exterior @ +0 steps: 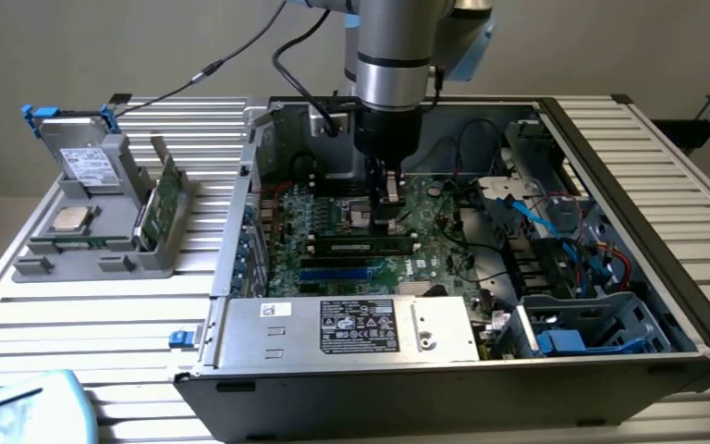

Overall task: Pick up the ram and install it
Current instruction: 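Press down the ram until it locks into place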

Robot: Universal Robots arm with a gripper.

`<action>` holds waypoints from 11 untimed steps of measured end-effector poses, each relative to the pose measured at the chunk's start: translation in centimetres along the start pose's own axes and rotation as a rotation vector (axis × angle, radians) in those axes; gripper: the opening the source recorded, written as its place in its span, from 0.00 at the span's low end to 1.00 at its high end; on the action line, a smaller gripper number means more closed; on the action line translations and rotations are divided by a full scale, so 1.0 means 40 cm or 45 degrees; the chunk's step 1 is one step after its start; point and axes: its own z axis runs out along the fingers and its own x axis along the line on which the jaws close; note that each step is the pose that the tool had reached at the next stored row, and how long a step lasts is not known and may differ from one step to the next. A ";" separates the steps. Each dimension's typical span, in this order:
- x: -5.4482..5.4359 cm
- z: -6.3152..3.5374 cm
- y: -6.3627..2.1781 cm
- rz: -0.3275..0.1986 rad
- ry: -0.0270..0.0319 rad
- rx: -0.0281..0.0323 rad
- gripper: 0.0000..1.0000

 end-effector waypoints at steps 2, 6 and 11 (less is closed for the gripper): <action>0.010 0.002 -0.005 0.000 -0.0137 0.0010 0.11; 0.021 0.007 -0.020 -0.001 -0.0369 0.0032 0.11; 0.019 0.020 -0.030 0.001 -0.0551 0.0039 0.11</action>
